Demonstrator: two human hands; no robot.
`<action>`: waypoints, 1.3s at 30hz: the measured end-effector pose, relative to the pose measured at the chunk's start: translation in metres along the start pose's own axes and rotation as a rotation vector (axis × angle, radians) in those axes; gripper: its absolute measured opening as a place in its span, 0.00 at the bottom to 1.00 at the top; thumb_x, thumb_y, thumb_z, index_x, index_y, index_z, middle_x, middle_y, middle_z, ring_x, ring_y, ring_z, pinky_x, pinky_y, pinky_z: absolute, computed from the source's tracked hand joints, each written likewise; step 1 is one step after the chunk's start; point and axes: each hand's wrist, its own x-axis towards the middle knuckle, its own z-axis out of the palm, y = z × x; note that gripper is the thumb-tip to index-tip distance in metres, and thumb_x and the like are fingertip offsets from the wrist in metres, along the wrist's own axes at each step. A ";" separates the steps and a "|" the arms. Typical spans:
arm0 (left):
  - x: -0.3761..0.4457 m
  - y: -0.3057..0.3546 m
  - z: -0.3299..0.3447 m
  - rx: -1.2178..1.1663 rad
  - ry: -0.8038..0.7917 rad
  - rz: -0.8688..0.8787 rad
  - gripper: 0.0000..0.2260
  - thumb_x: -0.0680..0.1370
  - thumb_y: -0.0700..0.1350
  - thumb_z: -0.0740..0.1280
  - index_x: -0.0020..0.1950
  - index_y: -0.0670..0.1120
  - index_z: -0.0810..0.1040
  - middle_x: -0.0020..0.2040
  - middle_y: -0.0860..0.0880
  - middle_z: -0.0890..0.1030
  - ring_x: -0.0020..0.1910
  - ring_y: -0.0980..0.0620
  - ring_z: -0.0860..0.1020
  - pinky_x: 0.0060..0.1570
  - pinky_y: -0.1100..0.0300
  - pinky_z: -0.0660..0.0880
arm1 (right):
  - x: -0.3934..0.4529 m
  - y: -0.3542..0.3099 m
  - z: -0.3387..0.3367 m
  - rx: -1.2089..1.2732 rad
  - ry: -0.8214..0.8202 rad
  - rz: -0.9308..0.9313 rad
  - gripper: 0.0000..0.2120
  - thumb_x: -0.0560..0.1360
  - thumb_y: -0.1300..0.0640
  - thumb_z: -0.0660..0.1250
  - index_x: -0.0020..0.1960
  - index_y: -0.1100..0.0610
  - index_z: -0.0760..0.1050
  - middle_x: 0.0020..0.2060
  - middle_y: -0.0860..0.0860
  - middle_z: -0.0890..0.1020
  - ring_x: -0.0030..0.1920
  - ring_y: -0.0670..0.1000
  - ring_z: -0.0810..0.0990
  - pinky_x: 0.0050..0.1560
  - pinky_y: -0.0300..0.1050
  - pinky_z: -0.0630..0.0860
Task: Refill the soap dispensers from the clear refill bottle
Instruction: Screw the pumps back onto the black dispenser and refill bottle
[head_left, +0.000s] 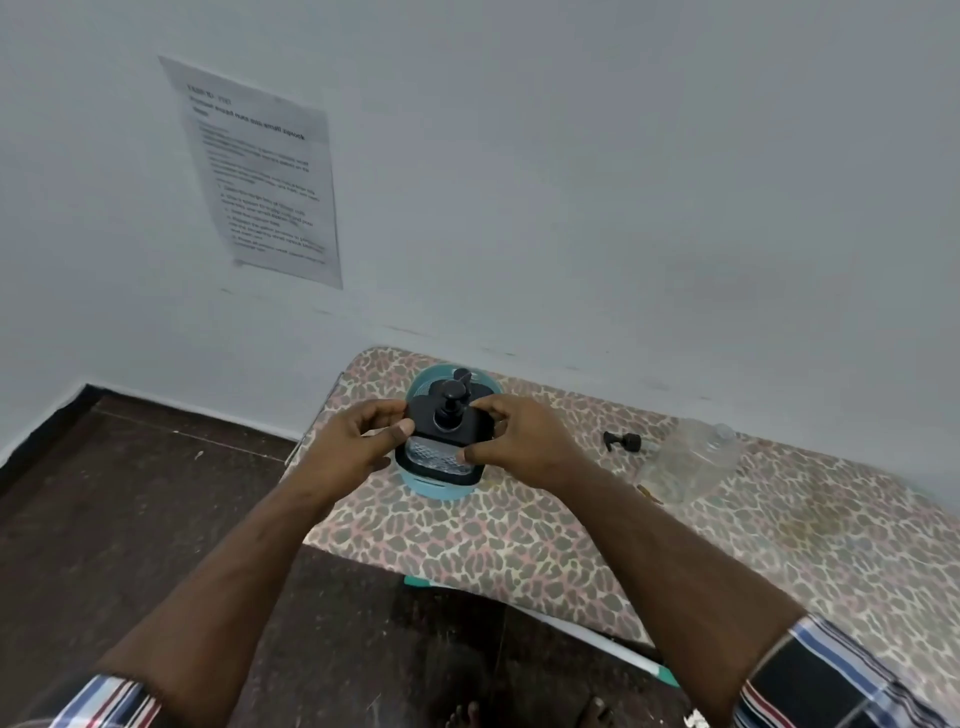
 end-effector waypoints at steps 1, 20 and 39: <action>0.002 -0.003 0.001 0.005 0.005 -0.006 0.14 0.81 0.46 0.72 0.66 0.50 0.81 0.58 0.50 0.86 0.61 0.49 0.83 0.65 0.42 0.78 | 0.003 0.003 0.004 0.005 0.003 0.005 0.23 0.64 0.54 0.80 0.59 0.53 0.81 0.51 0.49 0.85 0.50 0.51 0.83 0.54 0.54 0.81; 0.045 -0.041 0.016 0.314 -0.021 -0.024 0.15 0.82 0.40 0.68 0.69 0.45 0.78 0.62 0.49 0.84 0.58 0.51 0.82 0.61 0.53 0.78 | 0.039 0.046 0.059 -0.178 -0.042 0.111 0.30 0.66 0.51 0.80 0.65 0.54 0.76 0.56 0.54 0.73 0.56 0.54 0.74 0.49 0.44 0.69; 0.074 -0.051 0.025 0.822 -0.032 -0.037 0.14 0.82 0.43 0.65 0.66 0.47 0.81 0.57 0.43 0.86 0.54 0.43 0.82 0.55 0.50 0.79 | 0.044 0.060 0.080 -0.248 -0.032 0.085 0.27 0.73 0.54 0.75 0.69 0.57 0.74 0.60 0.56 0.74 0.59 0.56 0.74 0.59 0.49 0.72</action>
